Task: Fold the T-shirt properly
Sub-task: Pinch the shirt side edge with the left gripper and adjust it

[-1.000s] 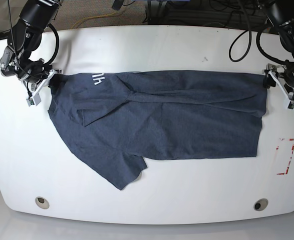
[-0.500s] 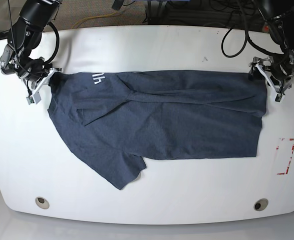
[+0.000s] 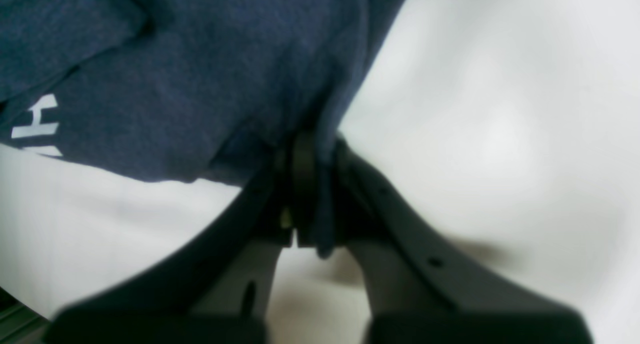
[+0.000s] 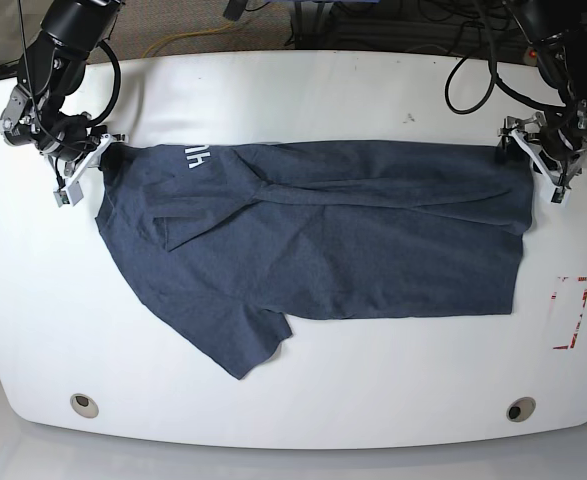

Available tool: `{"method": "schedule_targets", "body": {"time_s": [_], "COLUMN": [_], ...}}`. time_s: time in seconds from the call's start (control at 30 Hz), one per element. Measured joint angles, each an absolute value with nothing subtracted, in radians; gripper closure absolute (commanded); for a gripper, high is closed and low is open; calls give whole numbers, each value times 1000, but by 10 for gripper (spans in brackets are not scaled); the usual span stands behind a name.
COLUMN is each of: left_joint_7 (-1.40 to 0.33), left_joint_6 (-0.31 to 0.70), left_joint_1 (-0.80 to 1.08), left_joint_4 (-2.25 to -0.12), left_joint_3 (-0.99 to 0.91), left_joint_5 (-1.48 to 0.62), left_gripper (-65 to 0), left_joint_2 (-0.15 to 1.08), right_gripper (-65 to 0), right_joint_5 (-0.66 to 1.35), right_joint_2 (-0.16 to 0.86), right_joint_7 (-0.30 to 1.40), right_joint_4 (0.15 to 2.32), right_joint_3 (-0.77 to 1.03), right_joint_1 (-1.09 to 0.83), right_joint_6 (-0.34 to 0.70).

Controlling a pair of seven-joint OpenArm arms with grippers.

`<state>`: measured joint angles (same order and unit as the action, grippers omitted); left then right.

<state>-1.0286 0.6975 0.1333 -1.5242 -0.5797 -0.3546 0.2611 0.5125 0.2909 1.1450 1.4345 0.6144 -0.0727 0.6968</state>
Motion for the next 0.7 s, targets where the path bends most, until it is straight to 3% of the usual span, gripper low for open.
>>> {"method": "schedule_targets", "body": {"time_s": [0.27,0.33,0.5,0.6,0.7], "left_joint_7": [-1015,-1012,-1012,-1012,-1012], "left_joint_6": [697,697,697,697,697], "left_joint_1": [122,116,104,102,102], "left_joint_4": [-1503,-1500,-1497,-1497,-1499], "left_joint_3": [-579,-577,-576,-575,-575], "left_joint_5": [-293,-292,-289,-289,-293], "left_gripper": [-432,-379,-135,-67,-64], "left_joint_2": [262,261,247,242,241], "right_gripper": [0,0,0,0,0], "right_joint_5": [513,513,513,513,513], "right_joint_2": [291,291,291,291,291], "right_joint_7": [1145,1145,1145,1145,1145], "right_joint_4": [1435,1435,1435,1435,1435], "right_joint_3": [614,614,614,614,614], "right_joint_1": [-73,-73,-73,-73,-73], "right_joint_6": [697,697,697,697,697]}}
